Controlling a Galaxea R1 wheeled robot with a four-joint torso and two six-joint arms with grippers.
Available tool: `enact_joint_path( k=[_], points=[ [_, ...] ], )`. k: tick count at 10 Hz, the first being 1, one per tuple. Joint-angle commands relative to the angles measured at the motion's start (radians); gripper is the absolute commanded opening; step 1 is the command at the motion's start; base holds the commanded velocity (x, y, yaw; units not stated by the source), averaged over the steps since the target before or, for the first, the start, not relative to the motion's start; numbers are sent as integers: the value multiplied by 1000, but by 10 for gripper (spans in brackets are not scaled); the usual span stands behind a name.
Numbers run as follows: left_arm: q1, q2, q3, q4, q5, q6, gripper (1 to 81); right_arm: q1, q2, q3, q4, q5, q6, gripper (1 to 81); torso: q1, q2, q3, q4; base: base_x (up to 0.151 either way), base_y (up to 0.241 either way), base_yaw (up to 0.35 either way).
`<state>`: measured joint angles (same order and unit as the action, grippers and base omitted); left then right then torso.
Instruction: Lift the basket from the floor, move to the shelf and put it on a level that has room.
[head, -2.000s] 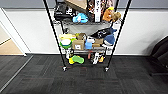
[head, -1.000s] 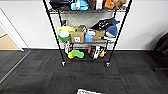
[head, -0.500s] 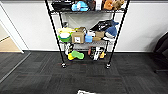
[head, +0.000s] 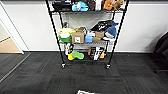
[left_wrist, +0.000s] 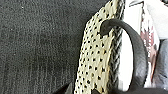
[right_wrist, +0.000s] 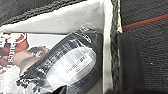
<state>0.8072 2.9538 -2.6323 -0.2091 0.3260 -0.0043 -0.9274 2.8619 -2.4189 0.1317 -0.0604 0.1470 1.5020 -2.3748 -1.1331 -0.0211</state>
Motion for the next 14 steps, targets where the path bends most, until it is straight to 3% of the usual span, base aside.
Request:
enact_joint_path(
  k=[1, 10, 11, 12, 14],
  points=[
    [-127, 12, 8, -15, 9, 1, 811, 109, -54, 70, 69, -22, 0, 811, 0, 0, 0, 0, 0, 0, 0],
    [-161, 16, 14, -13, 39, 1, 811, 110, -71, 103, 75, -19, 2, 811, 0, -1, 0, 0, 0, 0, 0],
    [-159, 15, 17, -15, 42, 1, 10, 110, -71, 104, 80, -19, 2, 811, 0, -1, 0, 0, 0, 0, 0],
    [-159, 12, 26, -15, 42, 1, 10, 111, -73, 110, 82, -19, 2, 10, 0, -1, 0, 0, 0, 0, 0],
    [-159, 10, 40, -16, 42, 1, 10, 111, -80, 120, 82, -21, 6, 10, 0, -1, 0, 0, 0, 0, 0]
  ],
)
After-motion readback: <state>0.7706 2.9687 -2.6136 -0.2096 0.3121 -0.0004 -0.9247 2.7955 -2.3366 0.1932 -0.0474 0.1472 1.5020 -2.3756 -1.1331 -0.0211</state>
